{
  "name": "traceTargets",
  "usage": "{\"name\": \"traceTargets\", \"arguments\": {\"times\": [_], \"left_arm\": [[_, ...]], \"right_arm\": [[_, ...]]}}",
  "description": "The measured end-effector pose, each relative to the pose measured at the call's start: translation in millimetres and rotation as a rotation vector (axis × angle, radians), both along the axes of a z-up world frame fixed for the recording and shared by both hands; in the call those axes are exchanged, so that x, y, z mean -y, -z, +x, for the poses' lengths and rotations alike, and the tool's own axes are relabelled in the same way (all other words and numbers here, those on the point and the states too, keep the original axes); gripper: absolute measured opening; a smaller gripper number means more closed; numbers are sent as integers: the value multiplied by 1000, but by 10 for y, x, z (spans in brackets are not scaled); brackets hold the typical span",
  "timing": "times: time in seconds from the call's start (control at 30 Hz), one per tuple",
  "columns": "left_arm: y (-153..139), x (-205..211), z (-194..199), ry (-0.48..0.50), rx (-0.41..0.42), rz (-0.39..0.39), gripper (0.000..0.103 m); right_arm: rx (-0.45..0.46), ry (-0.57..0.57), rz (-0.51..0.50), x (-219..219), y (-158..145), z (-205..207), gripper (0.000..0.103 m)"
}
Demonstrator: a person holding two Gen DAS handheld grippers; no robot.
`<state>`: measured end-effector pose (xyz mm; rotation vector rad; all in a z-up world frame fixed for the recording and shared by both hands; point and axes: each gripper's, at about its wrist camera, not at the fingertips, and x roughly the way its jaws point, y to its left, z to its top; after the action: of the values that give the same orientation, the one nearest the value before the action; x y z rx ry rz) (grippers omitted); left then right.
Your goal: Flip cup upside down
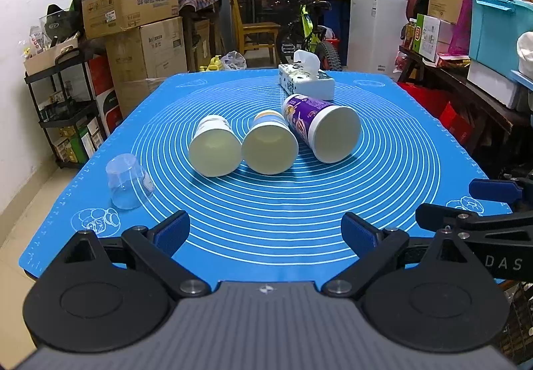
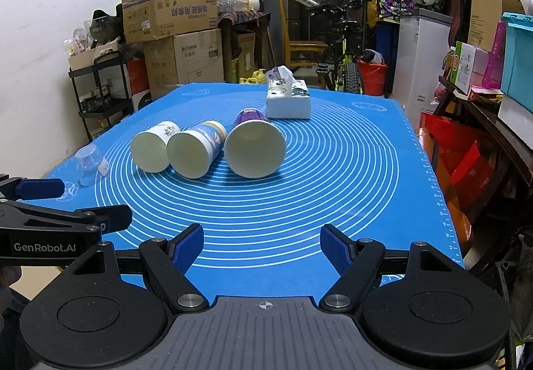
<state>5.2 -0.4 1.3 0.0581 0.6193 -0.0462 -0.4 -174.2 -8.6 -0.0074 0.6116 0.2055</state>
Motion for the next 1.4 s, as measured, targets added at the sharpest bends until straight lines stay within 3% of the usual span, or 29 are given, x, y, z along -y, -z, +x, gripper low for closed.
{"name": "traceTargets", "arguments": {"times": [0.27, 0.57, 0.93, 1.13, 1.23, 1.4], "left_arm": [[-95, -120, 166, -41, 14, -18, 97], [-196, -377, 668, -89, 3, -41, 97], [1, -709, 1682, -186, -117, -31, 97], [149, -762, 1931, -190, -181, -24, 97], [203, -768, 1994, -184, -214, -42, 95], [257, -773, 2042, -156, -259, -81, 79]], "right_arm": [[15, -9, 15, 40, -58, 210, 80], [41, -22, 30, 13, -141, 572, 80], [45, 2, 19, 72, -98, 1034, 80], [38, 16, 9, 110, -38, 1153, 80], [27, 23, 6, 134, 6, 1194, 80], [22, 22, 1, 135, 28, 1205, 80]]}}
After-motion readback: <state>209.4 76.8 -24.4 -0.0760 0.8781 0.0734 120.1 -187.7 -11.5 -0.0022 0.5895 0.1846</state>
